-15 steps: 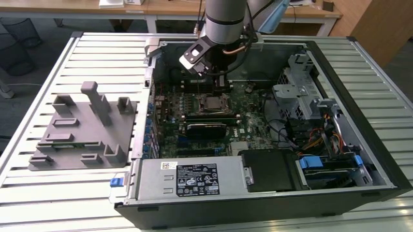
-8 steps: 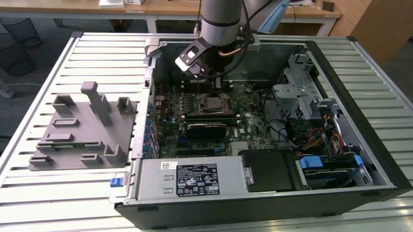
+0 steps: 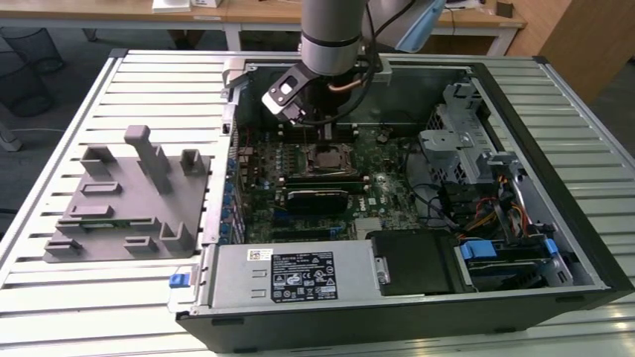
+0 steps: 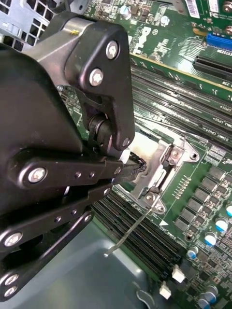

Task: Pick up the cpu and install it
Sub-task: 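Close the cpu cover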

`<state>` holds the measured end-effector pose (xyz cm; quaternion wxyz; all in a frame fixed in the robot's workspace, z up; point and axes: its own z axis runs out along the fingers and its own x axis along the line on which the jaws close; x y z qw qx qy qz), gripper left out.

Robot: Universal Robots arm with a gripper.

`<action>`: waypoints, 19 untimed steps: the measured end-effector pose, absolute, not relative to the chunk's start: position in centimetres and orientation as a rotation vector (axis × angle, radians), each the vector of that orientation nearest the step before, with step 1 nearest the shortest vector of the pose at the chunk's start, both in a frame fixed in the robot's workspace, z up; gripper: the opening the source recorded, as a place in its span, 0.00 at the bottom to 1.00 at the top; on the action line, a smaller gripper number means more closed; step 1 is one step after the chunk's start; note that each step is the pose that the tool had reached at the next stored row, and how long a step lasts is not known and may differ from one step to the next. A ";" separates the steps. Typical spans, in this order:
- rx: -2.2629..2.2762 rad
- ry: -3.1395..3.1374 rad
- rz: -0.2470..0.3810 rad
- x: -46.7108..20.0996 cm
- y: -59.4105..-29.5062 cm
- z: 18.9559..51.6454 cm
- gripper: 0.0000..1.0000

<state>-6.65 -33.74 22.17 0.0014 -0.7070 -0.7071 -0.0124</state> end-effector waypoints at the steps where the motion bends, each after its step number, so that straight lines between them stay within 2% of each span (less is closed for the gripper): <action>1: -2.219 -2.219 -0.039 -6.7 -33.7 22.1 0.11; 19: -2.219 -2.219 -0.039 -7.2 -33.7 20.5 0.11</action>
